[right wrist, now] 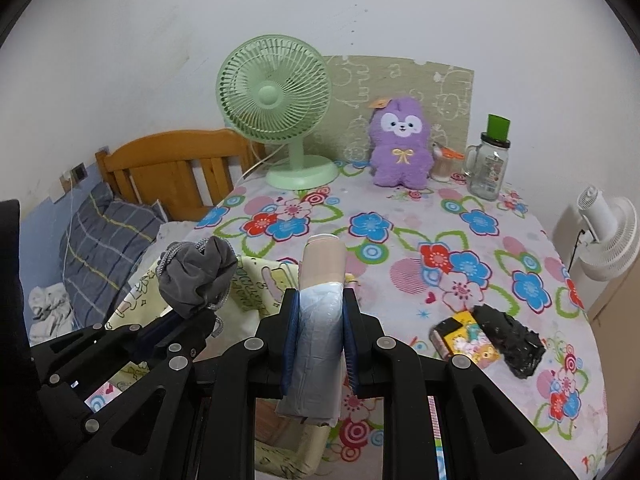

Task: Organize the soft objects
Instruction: 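Carry the grey glove and white cylinder over the yellow fabric box with both tools, then open both tools to drop the glove and cylinder into the box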

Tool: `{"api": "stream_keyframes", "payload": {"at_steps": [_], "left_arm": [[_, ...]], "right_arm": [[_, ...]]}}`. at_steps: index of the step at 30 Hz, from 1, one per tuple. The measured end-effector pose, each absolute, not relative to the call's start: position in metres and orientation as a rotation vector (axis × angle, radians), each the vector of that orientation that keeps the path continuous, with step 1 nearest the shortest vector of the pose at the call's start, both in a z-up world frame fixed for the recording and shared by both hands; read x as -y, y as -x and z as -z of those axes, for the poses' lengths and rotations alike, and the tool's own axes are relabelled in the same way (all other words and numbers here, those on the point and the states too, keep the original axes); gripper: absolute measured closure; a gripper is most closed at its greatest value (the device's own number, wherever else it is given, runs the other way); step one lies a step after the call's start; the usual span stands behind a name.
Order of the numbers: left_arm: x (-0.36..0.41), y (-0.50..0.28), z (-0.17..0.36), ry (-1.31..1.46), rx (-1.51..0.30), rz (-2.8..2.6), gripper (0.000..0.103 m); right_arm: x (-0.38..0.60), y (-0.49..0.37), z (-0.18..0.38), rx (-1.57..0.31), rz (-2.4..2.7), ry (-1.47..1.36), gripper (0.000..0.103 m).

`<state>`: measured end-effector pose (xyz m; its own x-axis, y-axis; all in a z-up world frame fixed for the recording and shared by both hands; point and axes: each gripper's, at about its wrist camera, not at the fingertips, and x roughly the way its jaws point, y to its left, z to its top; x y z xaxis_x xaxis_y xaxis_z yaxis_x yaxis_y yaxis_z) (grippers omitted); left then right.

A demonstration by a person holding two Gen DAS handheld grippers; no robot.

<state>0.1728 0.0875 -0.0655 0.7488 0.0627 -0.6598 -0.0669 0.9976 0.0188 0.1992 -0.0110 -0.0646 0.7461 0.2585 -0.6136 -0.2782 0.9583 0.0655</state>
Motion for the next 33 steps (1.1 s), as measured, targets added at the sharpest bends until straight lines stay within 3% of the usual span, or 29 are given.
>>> {"api": "stream_keyframes", "payload": {"at_steps": [8,9,10,11,16,20,29,31,33], "left_arm": [[-0.102,-0.18,0.08,0.036,-0.772,-0.069,0.093],[-0.102,-0.18,0.082,0.034,-0.775,-0.07,0.089],[-0.103,-0.18,0.082,0.034,-0.776,-0.071,0.074],[-0.104,-0.179,0.083,0.032,-0.776,-0.079,0.066],[-0.111,-0.178,0.083,0.049,-0.773,-0.085,0.06],[-0.115,-0.179,0.086,0.061,-0.804,-0.079,0.033],[-0.118,-0.173,0.088,0.051,-0.818,-0.09,0.022],[-0.118,-0.172,0.088,0.056,-0.817,-0.091,0.019],[-0.119,-0.172,0.087,0.055,-0.817,-0.094,0.018]], "right_arm": [[-0.002,-0.205,0.07,-0.675,-0.325,0.032,0.079],[-0.003,-0.206,0.07,-0.674,-0.327,0.028,0.079],[-0.004,-0.207,0.07,-0.673,-0.329,0.026,0.079],[-0.005,-0.207,0.07,-0.673,-0.332,0.024,0.079],[-0.011,-0.209,0.073,-0.681,-0.359,0.021,0.079],[-0.016,-0.211,0.077,-0.701,-0.387,0.017,0.079],[-0.022,-0.212,0.084,-0.727,-0.412,0.02,0.078],[-0.023,-0.213,0.085,-0.74,-0.416,0.034,0.071],[-0.027,-0.212,0.087,-0.755,-0.407,0.084,0.037]]}}
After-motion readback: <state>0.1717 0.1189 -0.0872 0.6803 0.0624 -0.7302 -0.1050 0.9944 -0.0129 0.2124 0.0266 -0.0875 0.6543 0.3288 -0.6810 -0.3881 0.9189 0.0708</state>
